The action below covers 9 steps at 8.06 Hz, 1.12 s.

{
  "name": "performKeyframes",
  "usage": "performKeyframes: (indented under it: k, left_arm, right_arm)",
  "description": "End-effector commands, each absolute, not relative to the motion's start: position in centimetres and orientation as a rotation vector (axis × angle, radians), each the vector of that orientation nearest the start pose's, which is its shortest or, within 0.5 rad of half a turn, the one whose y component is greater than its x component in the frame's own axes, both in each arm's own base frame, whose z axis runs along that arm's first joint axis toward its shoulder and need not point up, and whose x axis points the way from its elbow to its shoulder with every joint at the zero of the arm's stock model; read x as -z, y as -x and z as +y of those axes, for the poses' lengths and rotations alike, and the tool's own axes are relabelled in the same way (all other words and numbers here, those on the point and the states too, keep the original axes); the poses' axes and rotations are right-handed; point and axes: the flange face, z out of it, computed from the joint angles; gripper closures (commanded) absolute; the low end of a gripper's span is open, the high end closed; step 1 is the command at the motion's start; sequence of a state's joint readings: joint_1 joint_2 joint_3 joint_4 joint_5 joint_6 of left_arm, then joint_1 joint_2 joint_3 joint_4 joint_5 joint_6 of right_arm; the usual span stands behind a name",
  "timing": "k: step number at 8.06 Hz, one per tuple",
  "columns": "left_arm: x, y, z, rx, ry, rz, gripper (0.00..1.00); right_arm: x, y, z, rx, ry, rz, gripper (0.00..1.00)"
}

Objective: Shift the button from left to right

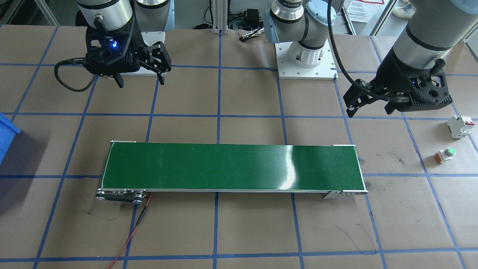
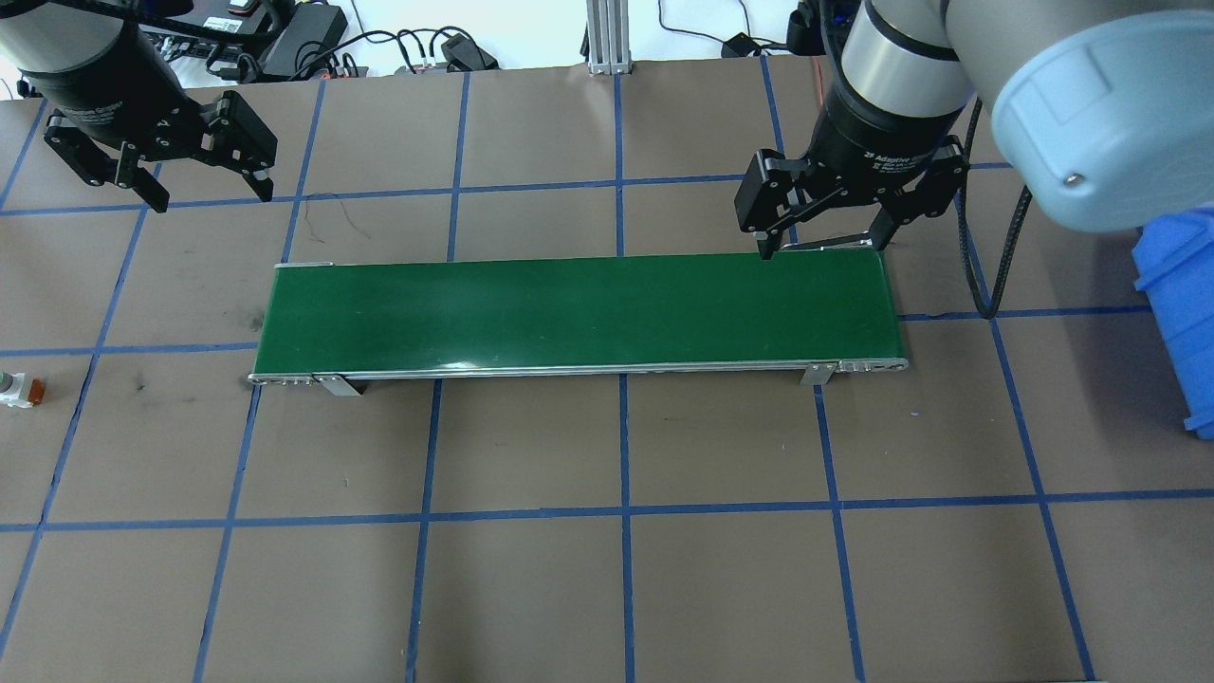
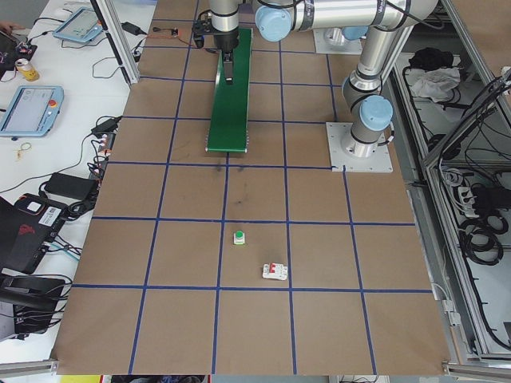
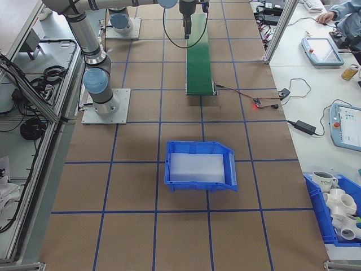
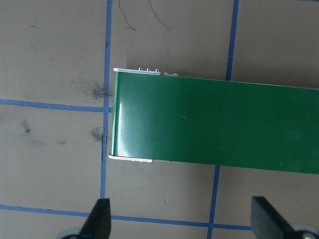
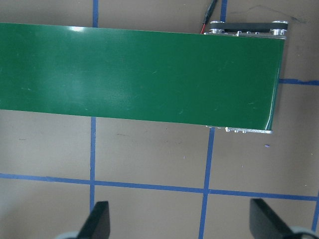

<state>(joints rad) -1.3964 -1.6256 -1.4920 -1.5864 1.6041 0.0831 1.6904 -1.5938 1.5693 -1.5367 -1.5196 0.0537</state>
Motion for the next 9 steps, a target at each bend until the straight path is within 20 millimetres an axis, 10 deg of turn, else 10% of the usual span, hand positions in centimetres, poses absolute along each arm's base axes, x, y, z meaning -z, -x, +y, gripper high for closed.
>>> performKeyframes:
  k: [1, 3, 5, 7, 9]
  left_arm:
    - [-50.5, 3.2, -52.6, 0.021, 0.080, 3.100, 0.00]
    - [-51.1, -2.5, -52.6, 0.006, -0.215, 3.075, 0.00]
    - [-50.7, -17.4, -49.9, -0.022, -0.031, 3.090, 0.00]
    - [-47.2, -28.8, -46.5, -0.108, 0.164, 3.138, 0.00]
    - [-40.2, -35.2, -48.4, -0.132, 0.238, 3.140, 0.00]
  right_arm:
    - [-49.7, -19.5, -46.1, -0.021, 0.102, 3.090, 0.00]
    - [-49.6, -19.5, -46.1, -0.023, 0.102, 3.090, 0.00]
    - [-49.6, -19.5, -46.1, -0.023, 0.102, 3.090, 0.00]
    - [-49.6, -19.5, -46.1, -0.023, 0.102, 3.090, 0.00]
    - [-49.6, -19.5, -46.1, -0.024, 0.101, 3.089, 0.00]
